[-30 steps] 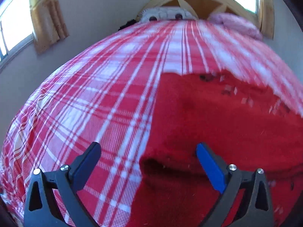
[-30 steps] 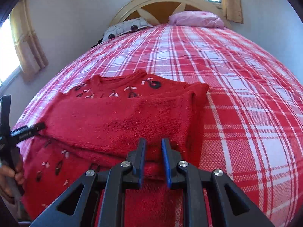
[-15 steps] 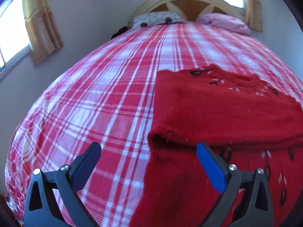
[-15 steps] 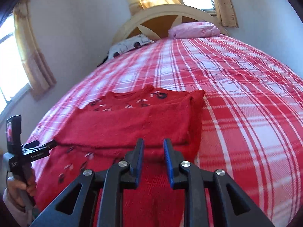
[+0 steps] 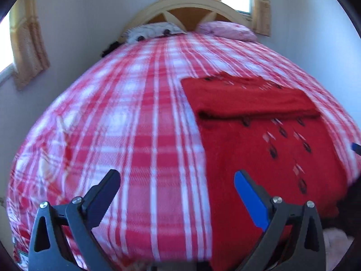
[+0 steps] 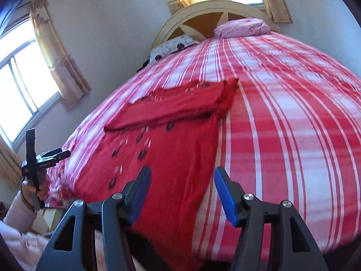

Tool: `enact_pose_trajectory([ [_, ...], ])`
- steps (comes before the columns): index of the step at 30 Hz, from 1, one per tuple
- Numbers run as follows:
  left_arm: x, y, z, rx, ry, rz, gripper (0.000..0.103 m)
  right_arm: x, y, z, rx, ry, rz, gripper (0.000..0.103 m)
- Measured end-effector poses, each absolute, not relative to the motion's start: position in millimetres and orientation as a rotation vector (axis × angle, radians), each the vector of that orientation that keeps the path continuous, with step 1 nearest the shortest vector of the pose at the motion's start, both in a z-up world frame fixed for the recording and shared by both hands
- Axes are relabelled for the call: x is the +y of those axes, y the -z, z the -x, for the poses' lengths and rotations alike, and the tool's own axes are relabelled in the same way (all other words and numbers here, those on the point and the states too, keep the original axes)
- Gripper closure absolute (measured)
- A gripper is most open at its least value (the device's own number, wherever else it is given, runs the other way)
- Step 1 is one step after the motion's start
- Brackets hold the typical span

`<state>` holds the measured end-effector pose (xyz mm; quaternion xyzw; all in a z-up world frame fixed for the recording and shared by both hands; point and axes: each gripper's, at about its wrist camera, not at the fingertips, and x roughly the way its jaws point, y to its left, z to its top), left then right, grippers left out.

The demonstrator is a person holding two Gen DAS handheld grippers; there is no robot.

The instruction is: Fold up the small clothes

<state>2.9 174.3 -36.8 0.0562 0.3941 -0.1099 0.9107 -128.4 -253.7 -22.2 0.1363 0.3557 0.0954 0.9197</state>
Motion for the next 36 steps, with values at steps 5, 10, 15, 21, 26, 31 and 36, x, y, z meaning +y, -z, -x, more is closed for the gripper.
enact_pose_trajectory([
  [5, 175, 67, 38, 0.883, 0.362, -0.11, 0.0, -250, 39, 160, 0.803, -0.192, -0.279, 0.044],
  [10, 179, 106, 48, 1.021, 0.422, -0.052, 0.001, -241, 54, 180, 0.868, -0.212, -0.276, 0.044],
  [15, 163, 132, 44, 1.1, 0.465, -0.031, 0.001, -237, 68, 190, 0.914, -0.208, -0.278, 0.044],
  [21, 154, 140, 37, 1.078, 0.435, -0.025, 0.01, -242, 90, 190, 0.951, -0.205, -0.331, 0.044],
  [26, 145, 139, 32, 1.059, 0.495, 0.023, 0.021, -241, 104, 190, 0.998, -0.184, -0.3, 0.044],
  [31, 129, 150, 24, 1.079, 0.518, 0.018, 0.021, -244, 116, 187, 1.017, -0.173, -0.328, 0.044],
  [36, 124, 158, 19, 1.102, 0.523, 0.067, 0.021, -252, 128, 179, 1.034, -0.166, -0.403, 0.044],
])
